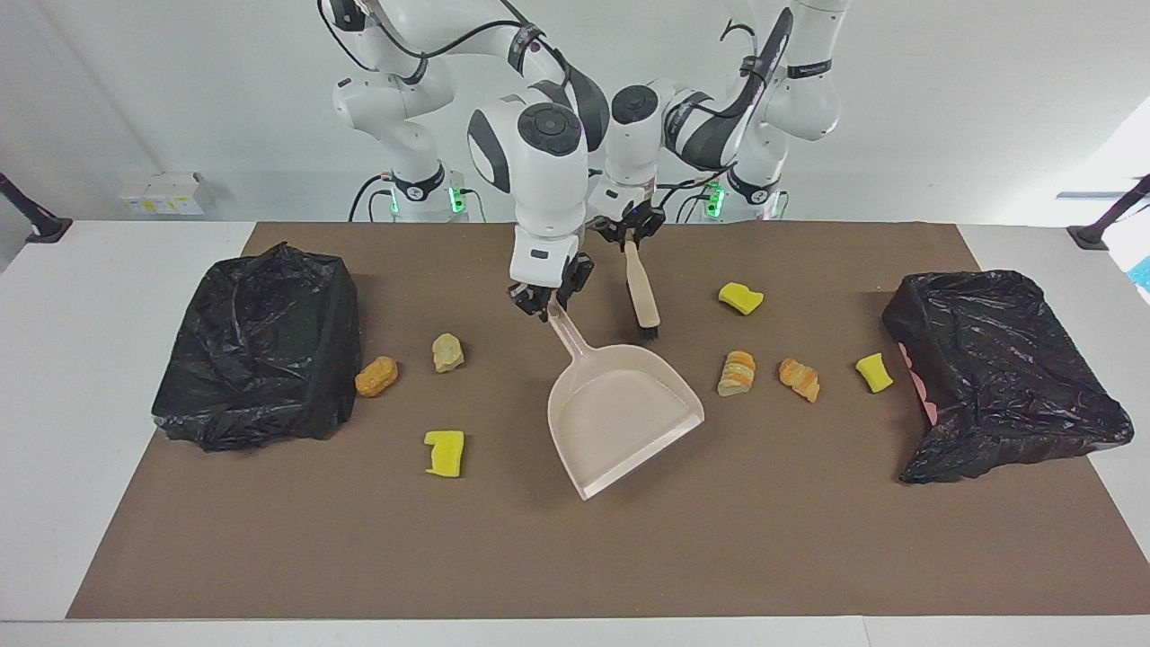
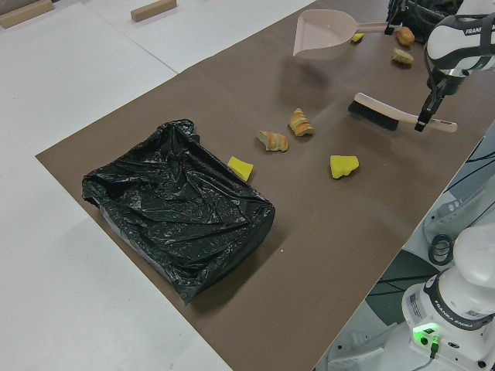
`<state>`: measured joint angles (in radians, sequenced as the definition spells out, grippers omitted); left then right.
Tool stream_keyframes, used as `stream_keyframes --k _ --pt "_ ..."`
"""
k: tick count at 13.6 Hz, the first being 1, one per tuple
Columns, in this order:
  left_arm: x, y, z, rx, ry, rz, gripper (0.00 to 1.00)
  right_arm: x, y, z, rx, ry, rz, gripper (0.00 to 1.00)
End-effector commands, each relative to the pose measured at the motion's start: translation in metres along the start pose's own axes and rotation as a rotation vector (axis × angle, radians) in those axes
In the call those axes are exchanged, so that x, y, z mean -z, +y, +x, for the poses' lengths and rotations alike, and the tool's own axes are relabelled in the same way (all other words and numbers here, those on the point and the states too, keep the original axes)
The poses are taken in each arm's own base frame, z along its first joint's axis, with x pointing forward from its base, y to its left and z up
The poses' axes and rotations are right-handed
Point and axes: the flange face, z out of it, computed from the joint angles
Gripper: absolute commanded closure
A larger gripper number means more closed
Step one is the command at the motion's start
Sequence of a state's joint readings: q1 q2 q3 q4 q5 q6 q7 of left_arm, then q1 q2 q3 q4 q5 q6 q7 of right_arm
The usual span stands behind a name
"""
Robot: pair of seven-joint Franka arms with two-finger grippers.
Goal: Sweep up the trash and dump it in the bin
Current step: 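Lift the dustpan with the right gripper while the left gripper grasps the brush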
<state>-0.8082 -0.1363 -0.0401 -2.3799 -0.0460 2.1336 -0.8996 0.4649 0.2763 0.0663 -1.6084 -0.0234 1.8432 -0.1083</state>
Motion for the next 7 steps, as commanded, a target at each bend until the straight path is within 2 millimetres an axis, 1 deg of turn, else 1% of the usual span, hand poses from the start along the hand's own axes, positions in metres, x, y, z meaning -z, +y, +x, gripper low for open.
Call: stream_keyframes --k 1,2,4,6,7 --pt "0.02 -0.032 0.039 0.02 -0.021 0.005 1.0 -0.003 0.03 -0.007 0.199 0.003 -0.008 1.0" --pt "0.024 -0.046 0.059 0.031 -0.014 -0.002 1.0 -0.003 0.041 -0.009 0.267 -0.002 -0.023 1.0" --pt "0.041 -0.081 0.103 0.053 0.005 -0.034 1.0 -0.003 0.059 -0.012 0.387 -0.012 -0.05 1.0" --pt "0.057 -0.113 0.13 0.073 0.026 -0.058 1.0 -0.006 0.076 -0.013 0.496 -0.007 -0.063 1.0" --pt "0.063 -0.13 0.144 0.091 0.027 -0.052 1.0 -0.007 0.081 -0.014 0.578 -0.011 -0.06 1.0"
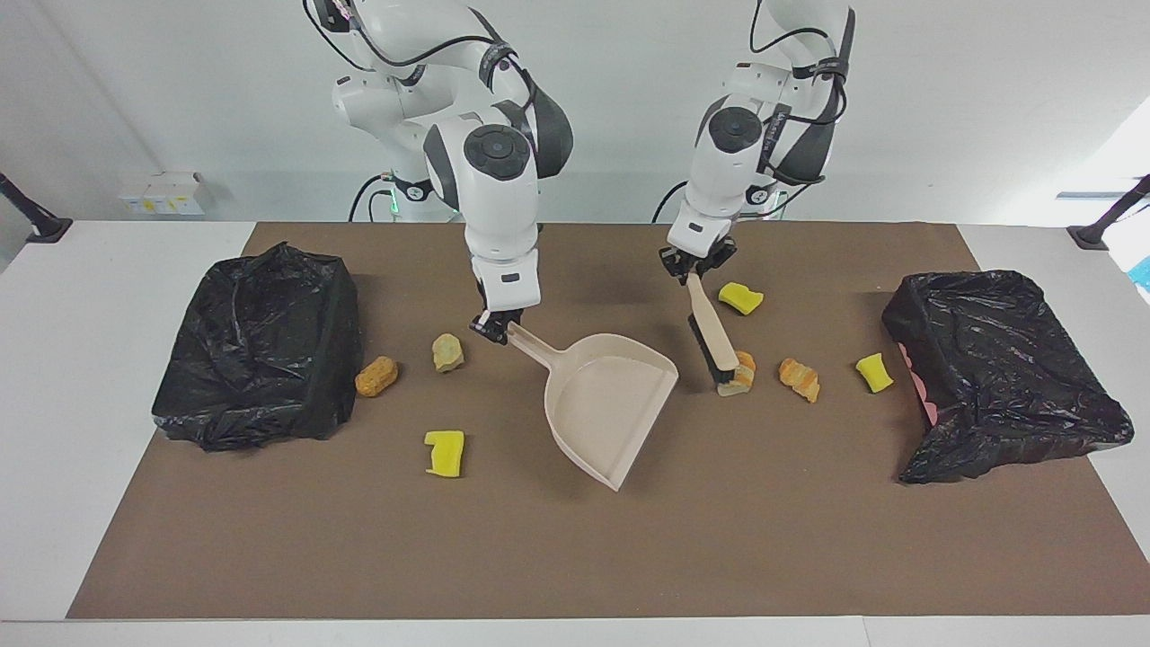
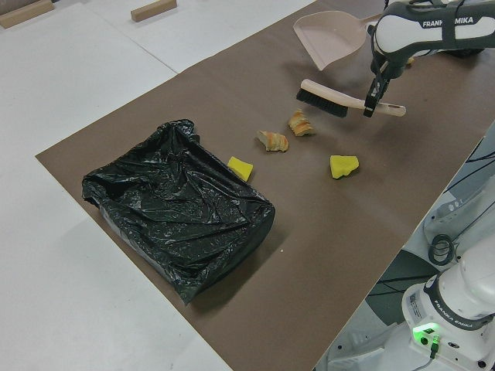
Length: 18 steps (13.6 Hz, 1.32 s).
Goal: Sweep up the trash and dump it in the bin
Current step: 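Lift the dustpan with the right gripper while the left gripper grasps the brush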
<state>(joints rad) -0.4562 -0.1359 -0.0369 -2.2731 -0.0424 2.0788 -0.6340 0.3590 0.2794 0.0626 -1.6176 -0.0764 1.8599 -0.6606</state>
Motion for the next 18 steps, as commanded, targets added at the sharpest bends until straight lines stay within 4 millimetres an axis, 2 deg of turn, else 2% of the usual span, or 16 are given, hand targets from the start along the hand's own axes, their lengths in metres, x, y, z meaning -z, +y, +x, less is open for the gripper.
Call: stream_keyframes --k 1,3,5,8,10,12,14,16,18 --pt "0.016 -0.033 0.029 0.005 0.014 0.045 1.0 -0.002 0.009 -0.007 0.184 0.004 -0.018 1.0" --pt "0.014 -0.068 0.046 0.023 0.018 0.109 1.0 -0.005 0.011 -0.012 0.278 -0.01 -0.004 1.0" --pt "0.011 -0.104 0.054 0.038 -0.009 0.213 1.0 -0.009 -0.002 -0.012 0.337 -0.047 -0.006 1.0" --pt "0.007 -0.151 0.051 0.079 -0.059 0.325 1.0 -0.019 -0.007 -0.014 0.372 -0.116 -0.013 1.0" --pt "-0.003 -0.177 0.045 0.069 -0.081 0.364 1.0 -0.021 -0.023 0.002 0.425 -0.152 -0.068 1.0" --pt "-0.014 -0.207 0.036 0.02 -0.105 0.386 1.0 -0.03 -0.019 0.001 0.428 -0.14 -0.08 1.0" --pt "-0.02 -0.219 0.041 -0.005 -0.088 0.363 1.0 -0.043 -0.026 0.004 0.453 -0.124 -0.096 1.0" --pt "-0.032 -0.216 0.041 -0.038 -0.074 0.348 1.0 -0.053 -0.024 -0.001 0.453 -0.109 -0.105 1.0" --pt "-0.033 -0.204 0.04 -0.088 -0.075 0.326 1.0 -0.062 -0.026 0.0 0.453 -0.115 -0.088 1.0"
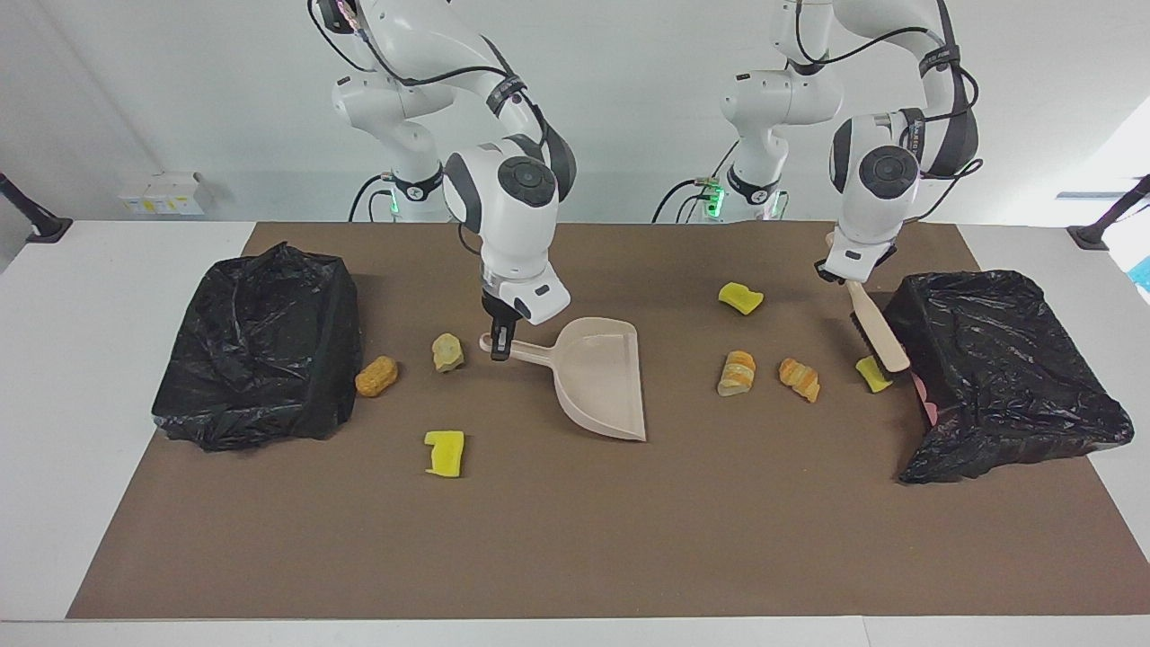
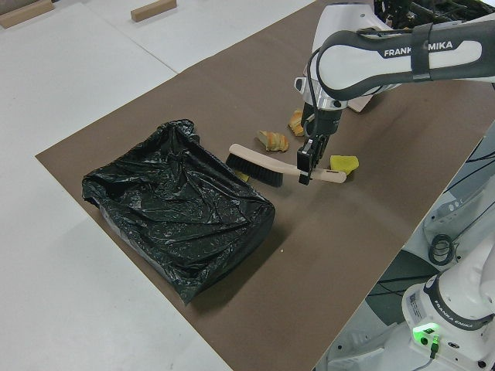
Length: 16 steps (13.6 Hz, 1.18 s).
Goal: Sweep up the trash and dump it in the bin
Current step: 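Sweep the sponge and bread pieces toward the dustpan with the left gripper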
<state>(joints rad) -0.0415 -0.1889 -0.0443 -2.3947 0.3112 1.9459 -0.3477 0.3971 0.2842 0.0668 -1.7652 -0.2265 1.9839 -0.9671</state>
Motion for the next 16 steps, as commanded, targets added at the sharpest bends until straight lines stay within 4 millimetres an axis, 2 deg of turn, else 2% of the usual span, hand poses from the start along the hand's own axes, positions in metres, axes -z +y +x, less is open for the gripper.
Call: stream_keyframes --k 1,5,7,9,11,14,16 --pt "0.007 0.026 -0.012 -0.083 0.034 -0.029 1.0 -0.005 -0.003 -0.007 0.027 0.002 -0.008 1.0" --pt "0.035 0.091 -0.024 -0.159 0.05 -0.144 1.0 -0.011 -0.001 -0.013 0.046 0.003 -0.003 1.0" --pt "0.058 0.106 -0.023 -0.174 0.078 -0.159 1.0 -0.013 -0.002 -0.012 0.051 0.002 0.0 1.0" --pt "0.086 0.101 -0.019 -0.146 0.092 -0.216 1.0 -0.014 -0.001 -0.013 0.062 0.002 0.002 1.0" --pt "0.096 0.092 -0.013 -0.135 0.093 -0.22 1.0 -0.015 0.0 -0.014 0.065 0.005 0.0 1.0" --pt "0.086 0.065 -0.001 -0.078 0.078 -0.229 1.0 -0.016 0.0 -0.014 0.066 0.004 0.001 1.0" --pt "0.072 0.034 0.01 -0.063 0.067 -0.238 1.0 -0.017 0.001 -0.016 0.063 0.004 0.002 1.0"
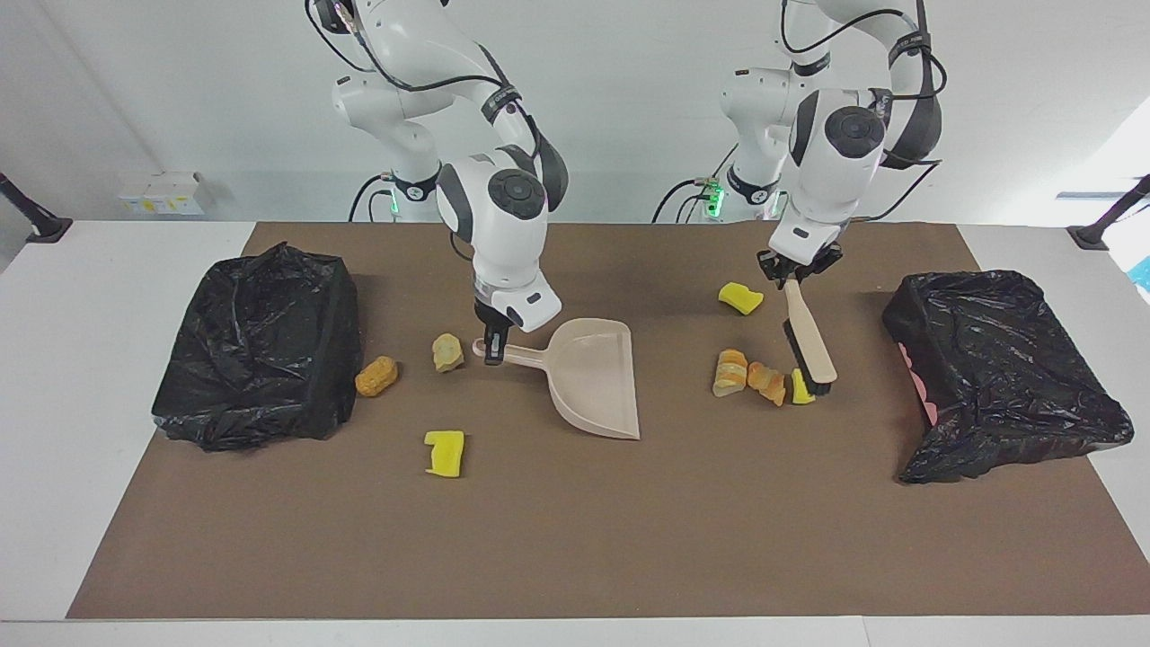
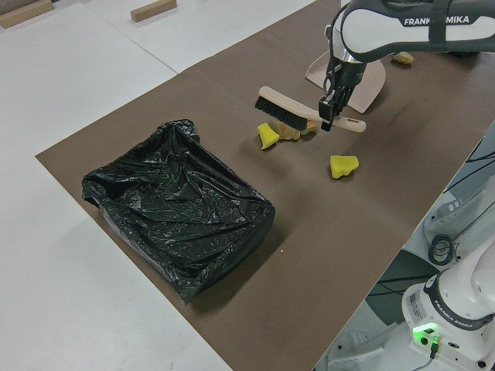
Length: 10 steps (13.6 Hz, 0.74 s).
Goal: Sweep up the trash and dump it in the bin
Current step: 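Sweep the sponge and bread pieces toward the dustpan with the left gripper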
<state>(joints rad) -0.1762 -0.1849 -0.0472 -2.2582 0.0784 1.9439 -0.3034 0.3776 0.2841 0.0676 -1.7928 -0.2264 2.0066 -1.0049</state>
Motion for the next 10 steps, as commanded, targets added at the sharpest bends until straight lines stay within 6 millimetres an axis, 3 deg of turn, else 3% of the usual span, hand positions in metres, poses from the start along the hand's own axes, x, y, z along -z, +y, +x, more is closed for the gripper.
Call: stream_keyframes --k 1,2,4,7,10 --pt "-0.008 -0.056 0.008 -0.018 -0.03 -0.026 1.0 -0.004 0.0 -0.008 0.036 0.004 -0.006 1.0" --pt "-0.014 -0.079 0.007 -0.036 -0.039 -0.033 1.0 -0.004 0.0 -0.008 0.036 0.004 -0.006 1.0" --pt "-0.029 -0.09 0.009 -0.051 -0.039 -0.038 1.0 -0.004 -0.001 -0.007 0.029 0.018 0.0 1.0" --pt "-0.068 -0.078 0.005 -0.074 -0.01 -0.042 1.0 -0.004 0.0 -0.008 0.03 0.019 0.001 1.0" --pt "-0.071 -0.044 0.002 -0.104 -0.013 -0.035 1.0 -0.008 0.0 -0.007 0.031 0.034 0.017 1.0"
